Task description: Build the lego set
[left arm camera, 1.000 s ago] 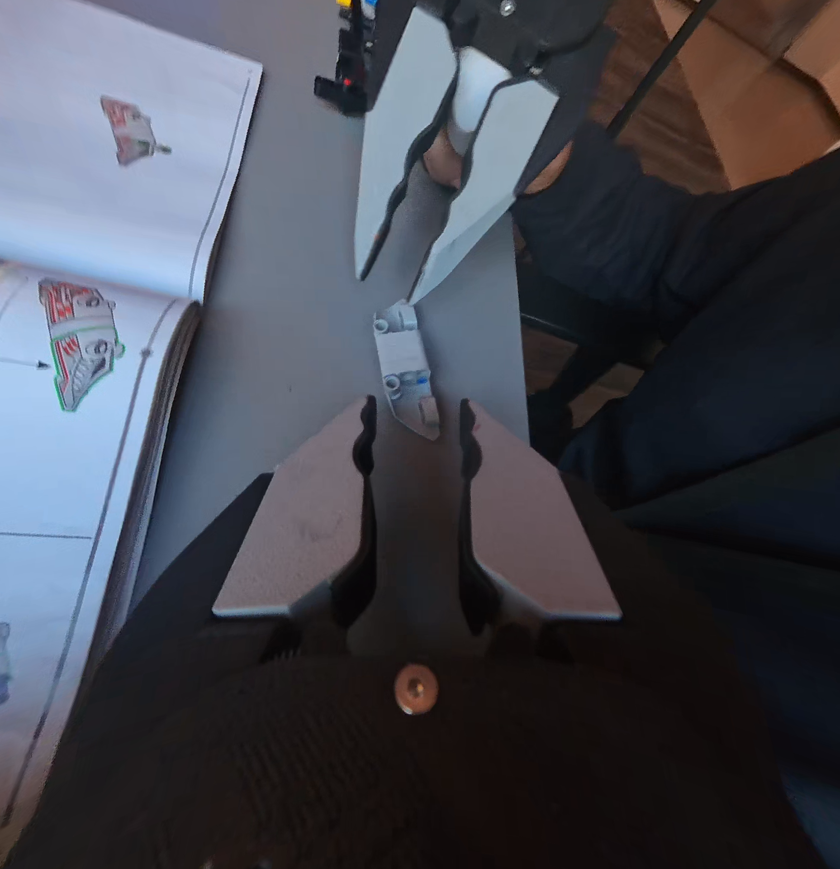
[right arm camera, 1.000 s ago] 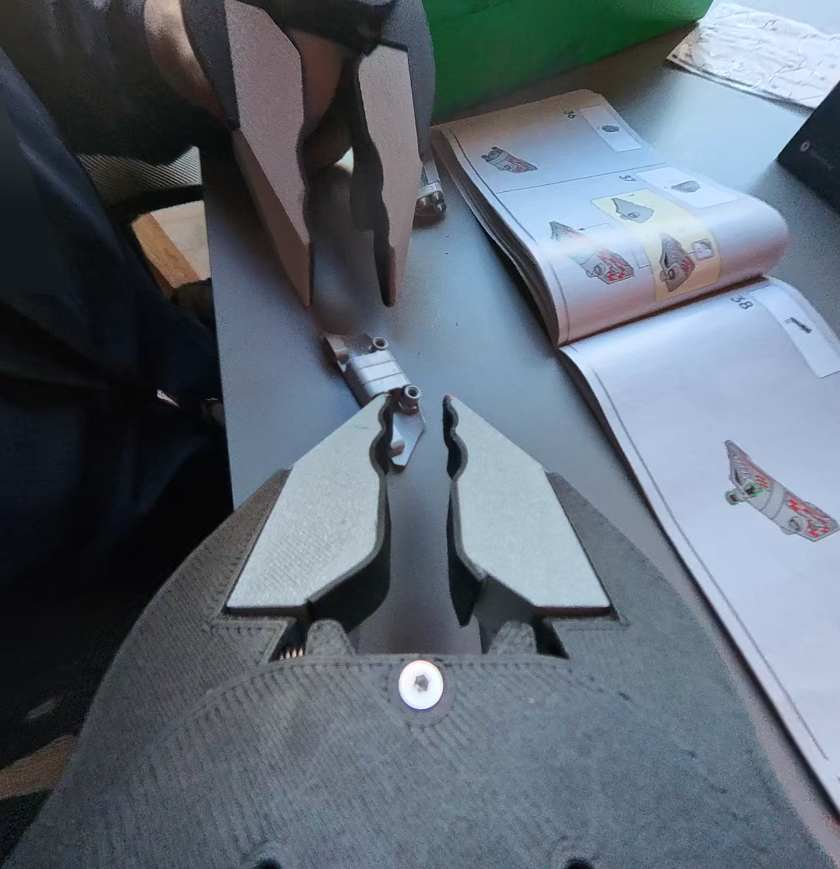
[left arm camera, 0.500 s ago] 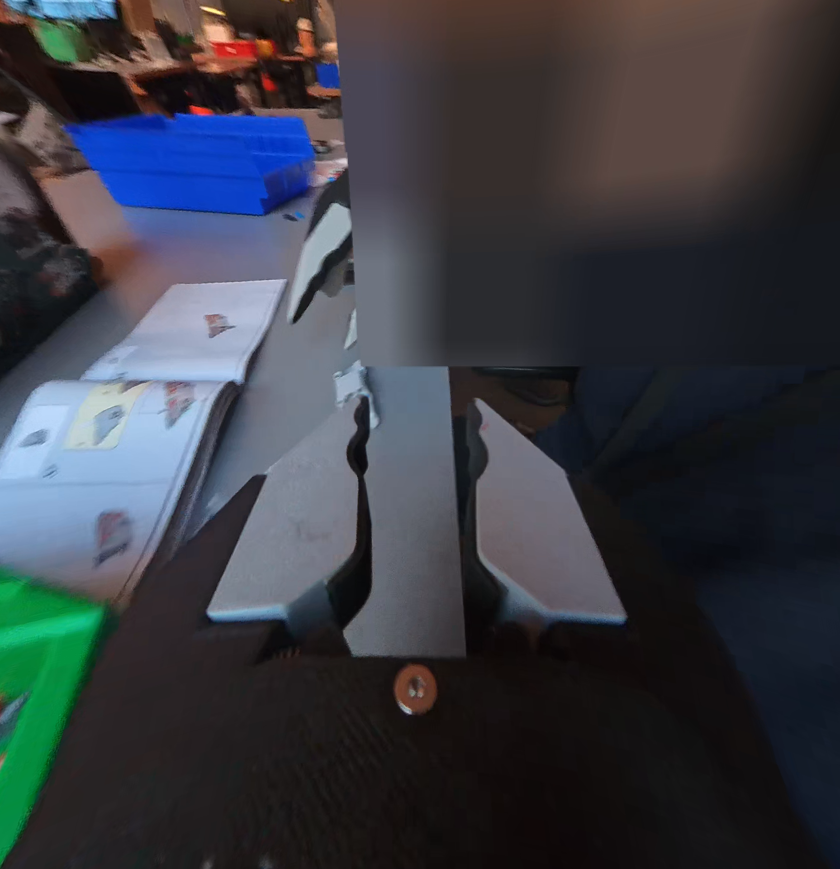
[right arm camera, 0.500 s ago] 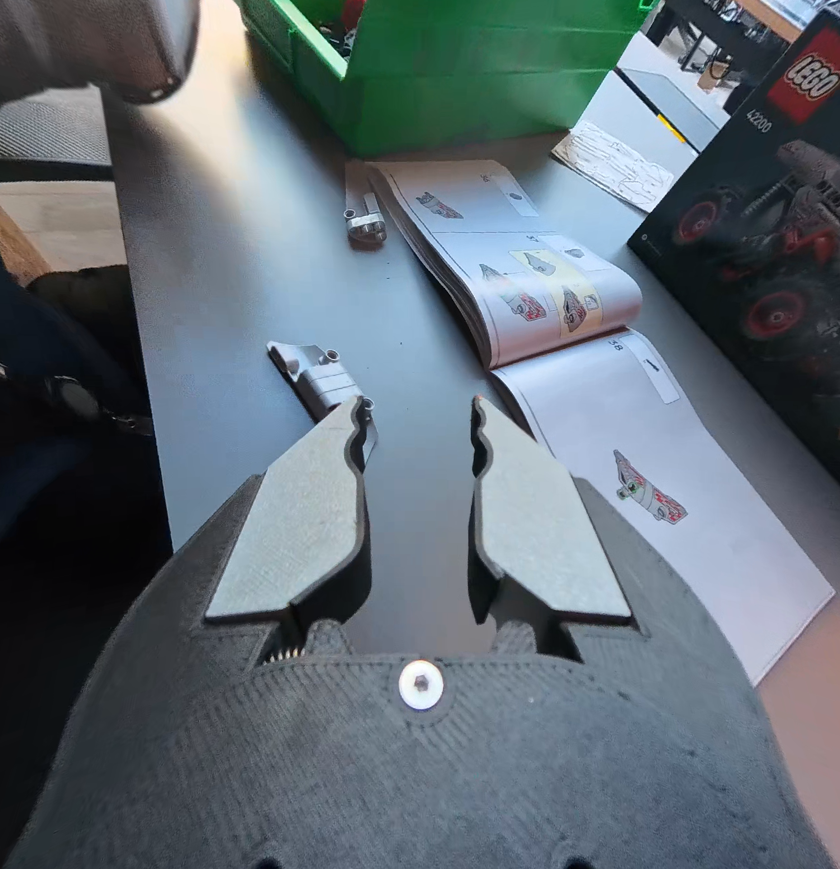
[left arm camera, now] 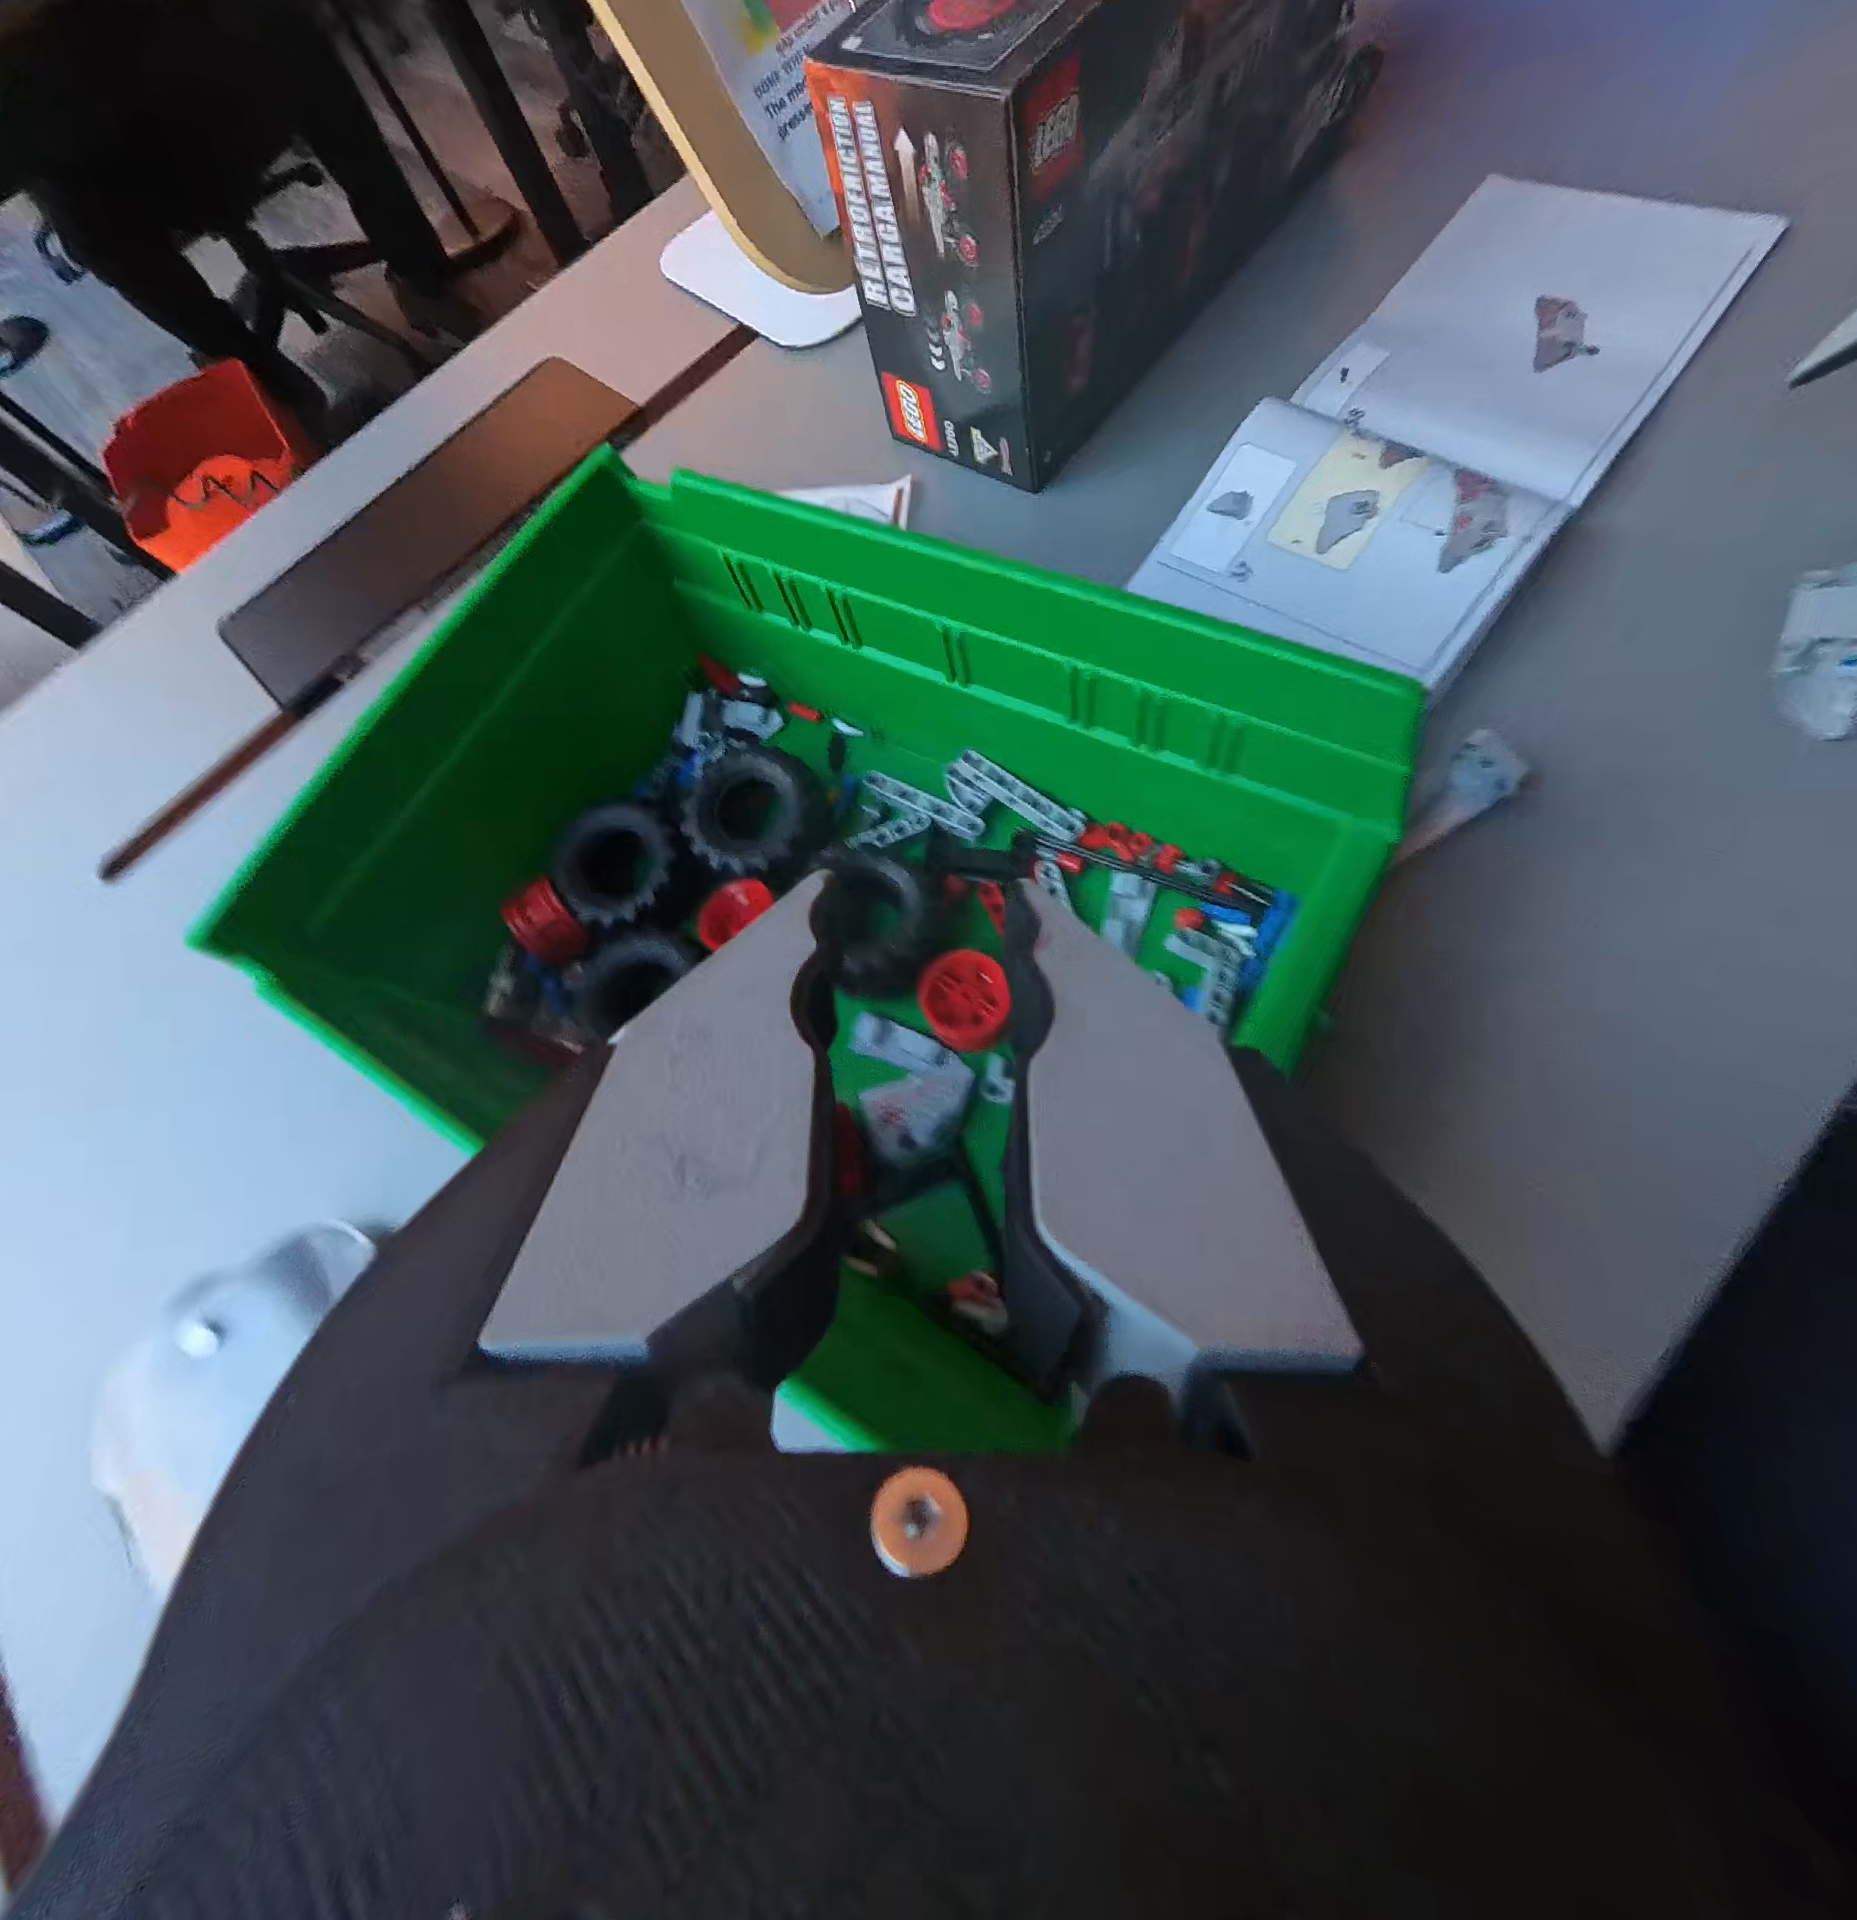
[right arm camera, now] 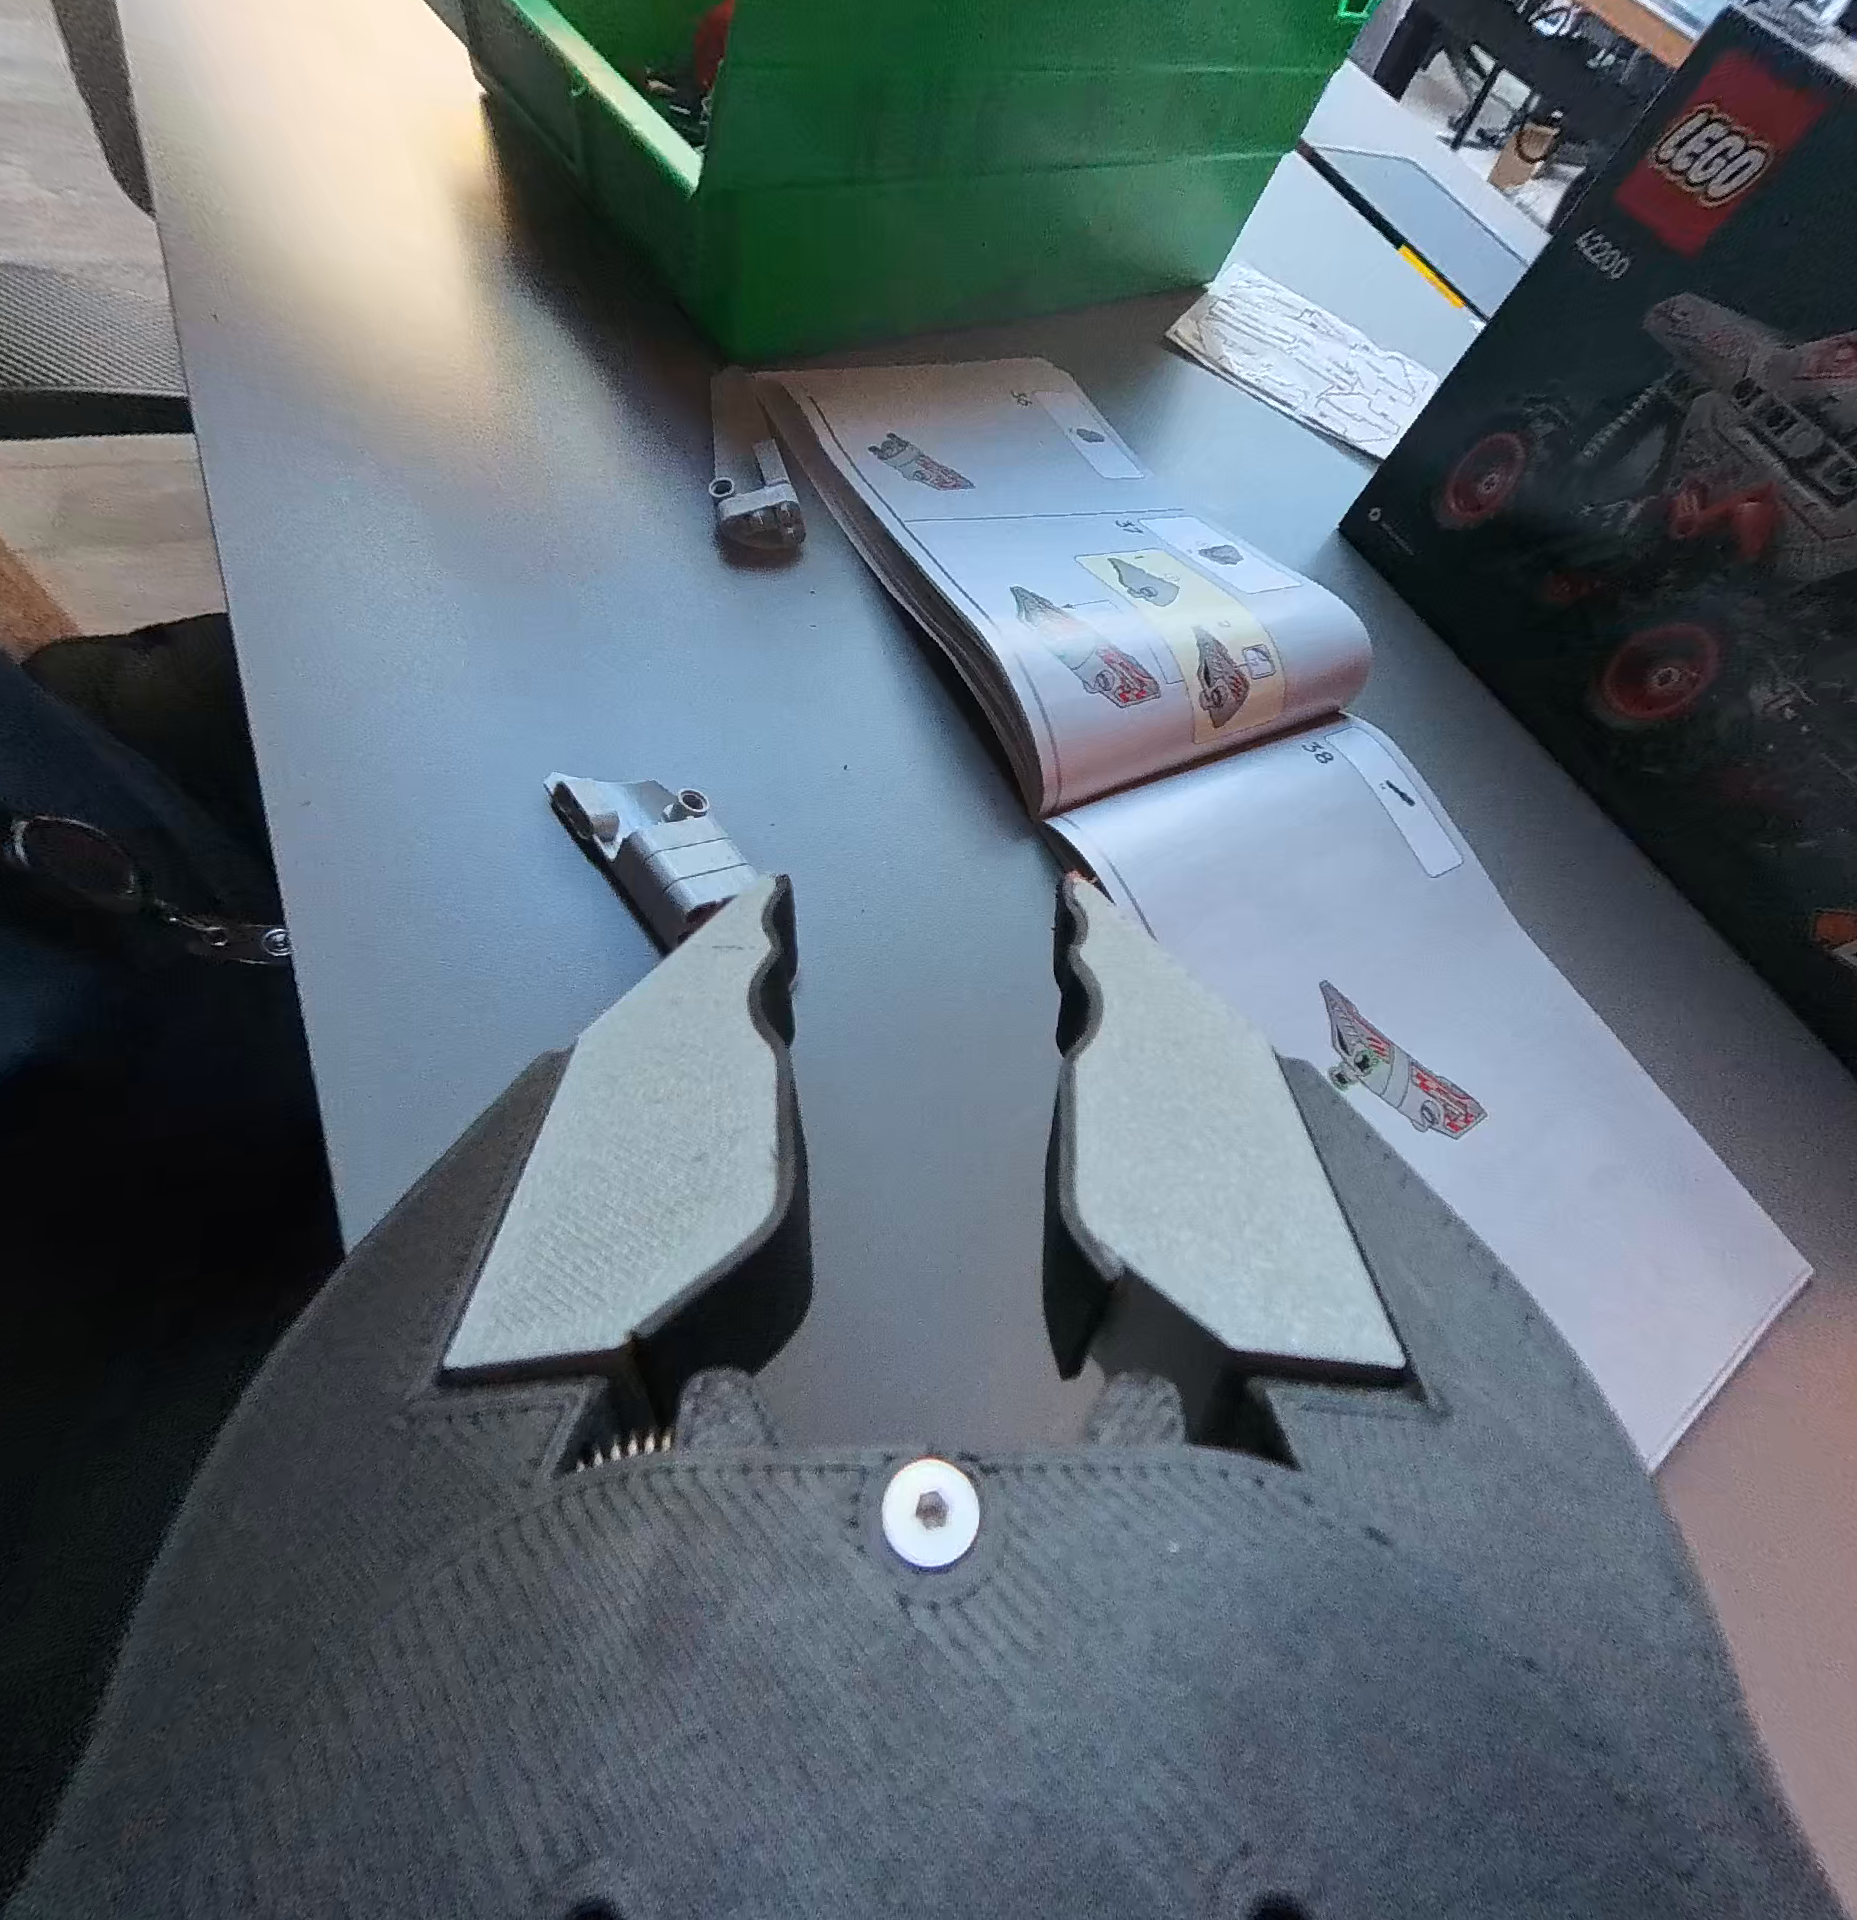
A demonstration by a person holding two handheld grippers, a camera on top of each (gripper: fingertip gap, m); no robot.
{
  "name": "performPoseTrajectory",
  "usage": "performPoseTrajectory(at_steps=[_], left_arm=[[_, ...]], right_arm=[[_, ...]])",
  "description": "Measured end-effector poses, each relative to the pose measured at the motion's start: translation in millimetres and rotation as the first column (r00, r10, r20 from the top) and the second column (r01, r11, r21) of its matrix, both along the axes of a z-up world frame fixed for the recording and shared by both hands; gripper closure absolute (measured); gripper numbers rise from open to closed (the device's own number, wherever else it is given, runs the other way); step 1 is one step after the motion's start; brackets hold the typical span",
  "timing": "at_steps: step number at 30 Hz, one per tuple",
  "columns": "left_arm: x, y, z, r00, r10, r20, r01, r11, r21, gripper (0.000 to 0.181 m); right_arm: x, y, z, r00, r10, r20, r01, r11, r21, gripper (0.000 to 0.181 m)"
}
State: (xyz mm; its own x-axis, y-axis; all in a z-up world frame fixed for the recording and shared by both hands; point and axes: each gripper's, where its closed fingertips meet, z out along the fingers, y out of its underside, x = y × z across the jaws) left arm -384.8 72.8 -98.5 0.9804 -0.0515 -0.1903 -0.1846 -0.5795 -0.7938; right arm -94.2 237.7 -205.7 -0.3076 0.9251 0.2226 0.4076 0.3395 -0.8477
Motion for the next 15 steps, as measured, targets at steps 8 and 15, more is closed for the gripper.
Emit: performPoseTrajectory(at_steps=[8, 15], left_arm=[[-34, 71, 38, 0.977, -0.18, -0.111, 0.176, 0.983, -0.044, 0.161], [-67, 91, 20, 0.969, -0.213, -0.126, 0.195, 0.97, -0.142, 0.161]], right_arm=[[-2, 18, 4, 0.997, -0.078, -0.013, 0.077, 0.994, -0.075, 0.13], [-26, 24, 27, 0.987, -0.102, -0.126, 0.09, 0.991, -0.095, 0.129]])
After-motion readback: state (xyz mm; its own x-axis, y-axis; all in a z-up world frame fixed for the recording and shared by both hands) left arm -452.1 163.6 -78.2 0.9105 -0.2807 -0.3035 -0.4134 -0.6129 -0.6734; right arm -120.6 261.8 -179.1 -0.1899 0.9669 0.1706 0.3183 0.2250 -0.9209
